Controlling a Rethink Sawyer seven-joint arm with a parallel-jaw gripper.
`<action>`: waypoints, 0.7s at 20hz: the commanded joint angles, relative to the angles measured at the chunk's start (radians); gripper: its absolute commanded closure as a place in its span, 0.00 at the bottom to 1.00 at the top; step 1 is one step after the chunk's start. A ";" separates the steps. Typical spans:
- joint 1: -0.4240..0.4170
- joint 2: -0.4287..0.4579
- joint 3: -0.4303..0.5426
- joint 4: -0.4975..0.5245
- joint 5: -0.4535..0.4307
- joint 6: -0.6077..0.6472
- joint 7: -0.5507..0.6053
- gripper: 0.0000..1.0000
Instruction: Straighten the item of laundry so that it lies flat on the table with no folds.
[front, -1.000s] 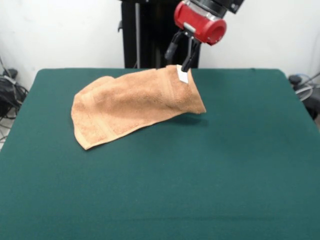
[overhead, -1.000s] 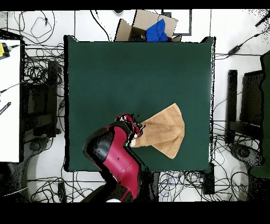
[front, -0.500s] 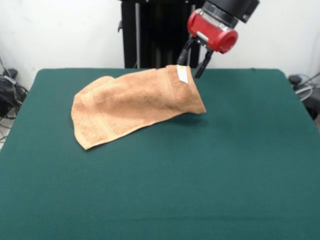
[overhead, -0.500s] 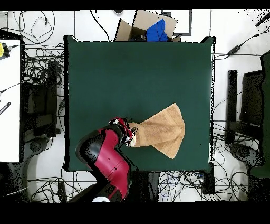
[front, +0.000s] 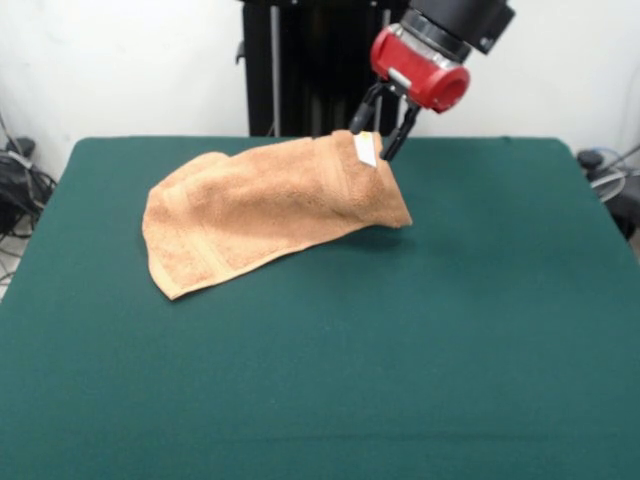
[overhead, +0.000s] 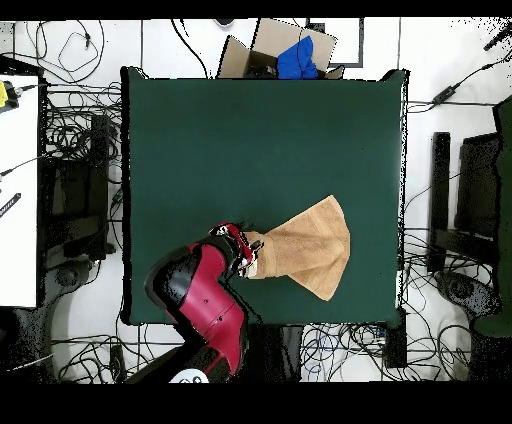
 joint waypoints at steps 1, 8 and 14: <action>0.009 0.048 0.106 0.040 0.064 -0.039 0.334 0.00; 0.048 0.070 0.065 0.012 0.072 0.065 0.280 0.00; -0.021 0.027 0.092 -0.040 -0.177 0.286 0.012 0.00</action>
